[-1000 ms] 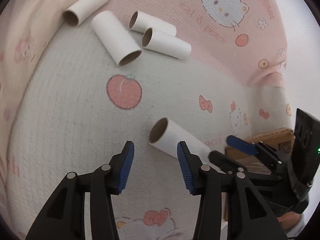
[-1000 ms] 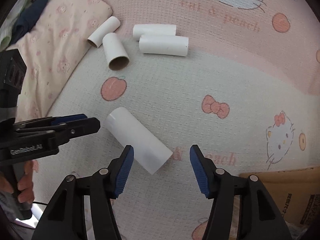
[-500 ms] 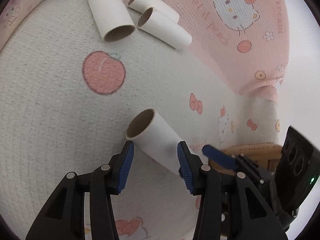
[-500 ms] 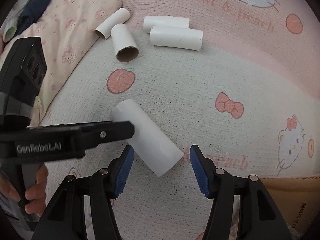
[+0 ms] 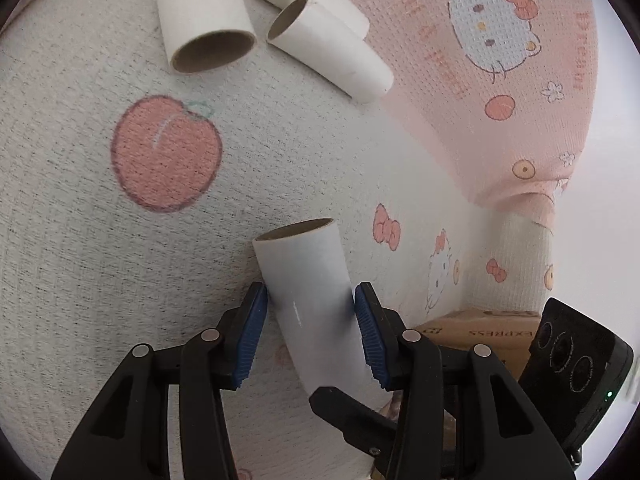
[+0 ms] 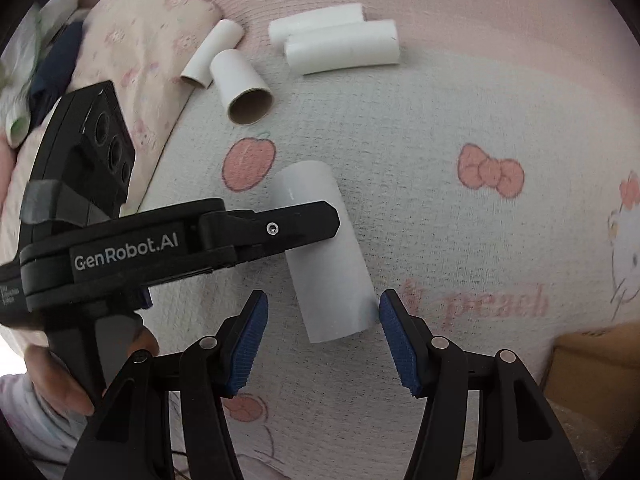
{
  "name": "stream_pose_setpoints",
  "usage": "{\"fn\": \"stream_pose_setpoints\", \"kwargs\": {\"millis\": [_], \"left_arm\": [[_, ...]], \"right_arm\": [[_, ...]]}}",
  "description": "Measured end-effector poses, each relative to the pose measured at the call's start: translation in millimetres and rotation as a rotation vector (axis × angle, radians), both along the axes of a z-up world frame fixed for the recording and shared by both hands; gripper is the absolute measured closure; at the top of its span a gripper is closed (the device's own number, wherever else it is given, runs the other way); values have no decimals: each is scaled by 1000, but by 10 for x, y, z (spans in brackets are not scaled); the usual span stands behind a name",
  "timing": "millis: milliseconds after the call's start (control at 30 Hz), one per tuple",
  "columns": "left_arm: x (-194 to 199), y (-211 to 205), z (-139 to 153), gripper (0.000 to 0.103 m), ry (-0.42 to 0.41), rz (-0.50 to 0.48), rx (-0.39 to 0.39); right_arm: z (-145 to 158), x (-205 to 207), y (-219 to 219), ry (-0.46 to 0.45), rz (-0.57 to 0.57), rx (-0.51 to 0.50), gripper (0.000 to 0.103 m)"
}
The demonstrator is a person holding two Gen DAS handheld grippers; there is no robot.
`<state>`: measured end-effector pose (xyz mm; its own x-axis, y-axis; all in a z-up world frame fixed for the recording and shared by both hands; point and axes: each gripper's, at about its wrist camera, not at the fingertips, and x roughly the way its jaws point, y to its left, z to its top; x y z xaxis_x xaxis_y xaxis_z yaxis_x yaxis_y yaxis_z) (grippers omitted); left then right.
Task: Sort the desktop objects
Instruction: 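Lift the upright tube with the left gripper and carry it over the box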
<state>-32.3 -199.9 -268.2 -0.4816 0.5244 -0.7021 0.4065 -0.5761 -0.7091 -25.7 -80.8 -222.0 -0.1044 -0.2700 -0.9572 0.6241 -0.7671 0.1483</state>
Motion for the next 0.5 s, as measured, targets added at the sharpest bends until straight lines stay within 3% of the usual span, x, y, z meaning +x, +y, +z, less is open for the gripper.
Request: {"fn": "stream_pose_setpoints", "kwargs": {"millis": [100,167,400,500], "left_arm": [[13,27,17,54,13,4,-18],[17,37,16,55,20,1,-12],[67,11,60,57,40,13,14],[71,27,179,57,58,6,6]], "right_arm": [[-31,-19,-7,12,-12,17,51],[-70,-23,-25,-2,-12,26,60],[-63,-21,-11,-40,-47,10,61],[23,23,-10,-15,-39,14,61]]}}
